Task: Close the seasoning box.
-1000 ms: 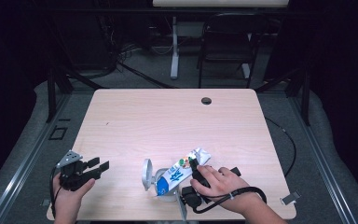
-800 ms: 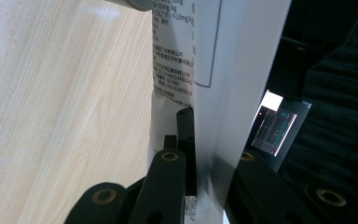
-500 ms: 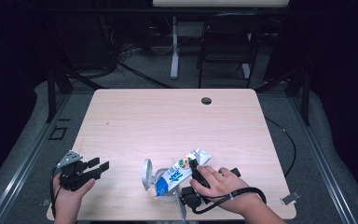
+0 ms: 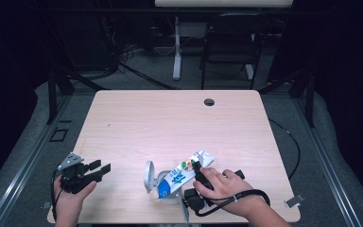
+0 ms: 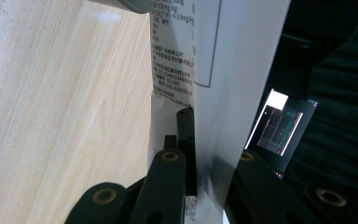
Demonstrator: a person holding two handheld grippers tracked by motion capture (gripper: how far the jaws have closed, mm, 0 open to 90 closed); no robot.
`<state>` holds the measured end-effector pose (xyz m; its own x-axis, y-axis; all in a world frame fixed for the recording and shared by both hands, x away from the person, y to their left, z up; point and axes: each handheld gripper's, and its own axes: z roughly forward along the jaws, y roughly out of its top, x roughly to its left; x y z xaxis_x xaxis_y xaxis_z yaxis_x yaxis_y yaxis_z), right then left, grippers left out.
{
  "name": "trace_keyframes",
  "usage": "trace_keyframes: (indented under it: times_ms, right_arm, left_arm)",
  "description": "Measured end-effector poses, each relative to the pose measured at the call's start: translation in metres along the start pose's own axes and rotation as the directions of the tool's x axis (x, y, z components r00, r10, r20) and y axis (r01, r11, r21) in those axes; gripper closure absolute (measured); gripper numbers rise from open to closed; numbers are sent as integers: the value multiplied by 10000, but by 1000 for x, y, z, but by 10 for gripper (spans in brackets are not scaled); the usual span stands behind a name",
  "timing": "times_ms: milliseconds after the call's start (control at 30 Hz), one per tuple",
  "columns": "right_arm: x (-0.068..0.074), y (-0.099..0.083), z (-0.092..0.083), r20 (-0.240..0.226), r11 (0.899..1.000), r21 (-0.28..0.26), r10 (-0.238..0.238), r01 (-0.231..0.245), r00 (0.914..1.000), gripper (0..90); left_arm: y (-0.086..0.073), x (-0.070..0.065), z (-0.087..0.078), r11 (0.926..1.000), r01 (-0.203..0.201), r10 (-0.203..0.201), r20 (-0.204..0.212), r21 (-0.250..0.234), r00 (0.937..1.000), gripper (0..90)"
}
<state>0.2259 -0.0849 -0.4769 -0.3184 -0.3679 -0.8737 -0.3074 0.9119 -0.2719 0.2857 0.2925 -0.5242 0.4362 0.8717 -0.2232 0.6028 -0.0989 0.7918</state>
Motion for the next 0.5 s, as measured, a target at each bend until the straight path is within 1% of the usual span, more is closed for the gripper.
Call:
trace_keyframes:
  times_ms: [200,333,367,400,433,500]
  right_arm:
    - [0,0,0,-7,10000,-21,42,-42,10000,879]
    - [1,-1,0,-9,9995,-211,252,-252,9997,880]
    - [1,-1,0,-13,9995,-182,253,-254,9997,880]
    - [-2,0,-3,-12,9999,122,5,-5,10000,880]
    - [0,-1,0,-40,9994,-182,281,-282,9996,880]
    - [-1,-1,-1,-48,9996,-135,253,-254,9997,880]
  left_arm:
    - [0,0,0,10000,3,-3,-1,-7,10000,492]
    - [0,0,-1,10000,-12,11,12,22,10000,492]
    - [0,0,0,10000,-8,8,-4,-8,10000,492]
    - [0,0,0,10000,-12,12,-15,4,10000,492]
    - [0,0,0,10000,-7,7,-12,15,10000,492]
    - [0,-1,0,10000,-7,7,4,2,10000,492]
